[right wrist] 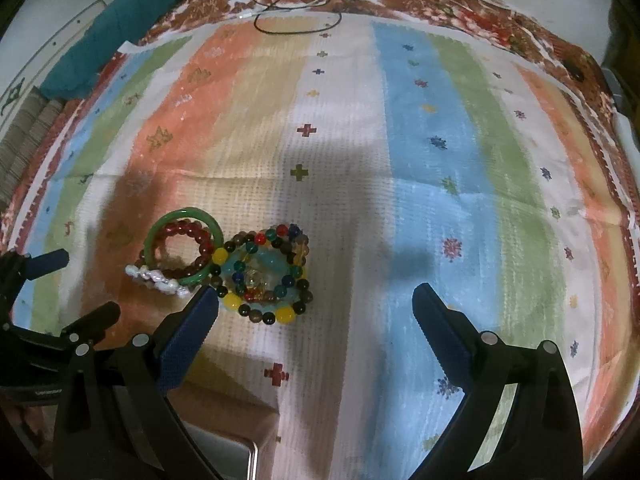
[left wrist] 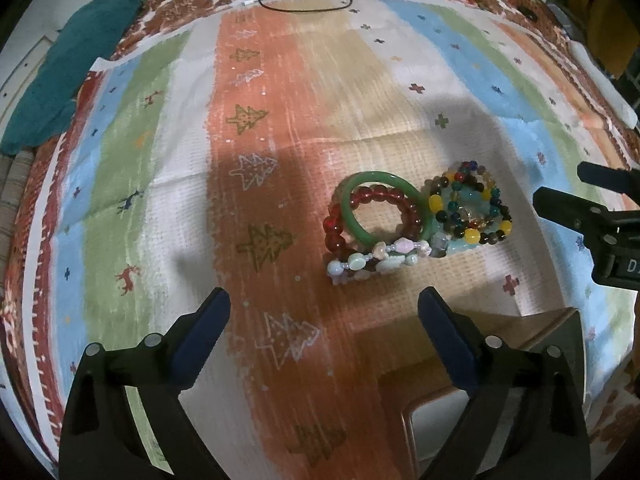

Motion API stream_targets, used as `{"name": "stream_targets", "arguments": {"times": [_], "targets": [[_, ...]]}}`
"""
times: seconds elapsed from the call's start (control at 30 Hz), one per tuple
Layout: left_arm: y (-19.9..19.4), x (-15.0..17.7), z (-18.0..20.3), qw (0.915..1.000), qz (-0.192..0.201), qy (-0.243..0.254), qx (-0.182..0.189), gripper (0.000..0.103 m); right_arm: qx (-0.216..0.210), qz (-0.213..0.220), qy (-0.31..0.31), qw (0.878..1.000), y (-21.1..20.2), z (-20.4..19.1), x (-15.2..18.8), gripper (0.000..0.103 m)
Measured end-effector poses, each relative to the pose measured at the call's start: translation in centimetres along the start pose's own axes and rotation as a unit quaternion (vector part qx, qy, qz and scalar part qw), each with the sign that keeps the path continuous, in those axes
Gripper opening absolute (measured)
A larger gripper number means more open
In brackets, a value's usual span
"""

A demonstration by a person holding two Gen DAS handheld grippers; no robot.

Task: Organize jewelry
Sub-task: 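Grasp the white pearl bracelet with the left gripper while the right grasps the multicolour bead bracelet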

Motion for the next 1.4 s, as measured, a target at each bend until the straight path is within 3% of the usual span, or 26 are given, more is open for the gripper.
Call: {"name": "stream_targets", "arguments": {"times": [0.2, 0.3, 0.53, 0.93, 1.03, 1.13, 1.17, 1.2, 1.4], "targets": [[0.8, -0.6, 0.0, 0.9999, -0.001, 0.011, 0.003, 0.089, 0.007, -0.012, 0.000, 1.000, 1.4, -0.1, -0.6, 0.098], [1.5, -0.6, -0.1, 0.9998, -0.009, 0.015, 0.007, 0.086, 0.013, -0.022, 0.001, 1.000, 2.3, 0.0, -0.8, 0.090], [2.7, -0.9, 0.0, 0.9994, -0.018, 0.023, 0.021, 0.079, 0.017, -0.033, 0.004, 0.999, 3.9, 0.3, -1.5, 0.087], [5.2, -1.0, 0.1, 0.9979, -0.028, 0.038, 0.044, 0.061, 0.009, -0.057, -0.006, 0.998, 6.2, -0.2, -1.7, 0.057], [5.3, -1.2, 0.0, 0.9979, -0.026, 0.034, 0.049, 0.049, 0.016, -0.056, -0.014, 0.998, 6.6, -0.6, -1.9, 0.053], [5.2, -1.3, -0.1, 0.9976, -0.025, 0.026, 0.060, 0.030, 0.020, -0.055, -0.016, 0.998, 6.7, -0.5, -2.1, 0.045], [5.2, -1.3, -0.1, 0.9977, -0.026, 0.025, 0.057, 0.022, 0.015, -0.055, -0.016, 0.998, 6.7, -0.5, -2.1, 0.034], [5.2, -1.3, 0.0, 0.9976, -0.027, 0.025, 0.058, 0.019, 0.005, -0.060, -0.014, 0.998, 6.8, -0.7, -2.1, 0.026], [5.0, -1.5, 0.1, 0.9975, -0.028, 0.025, 0.060, 0.010, 0.007, -0.060, -0.028, 0.998, 6.9, -1.7, -1.9, 0.016]]}}
Point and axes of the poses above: each gripper's, at about its wrist camera, not at the fingertips, and y roughly the way its jaws point, z to its right, x to its underside, the point moved 5 cm from there along y, roughly the way its jaws point, and after that the axes turned 8 degrees about y, right-handed, at the moved point
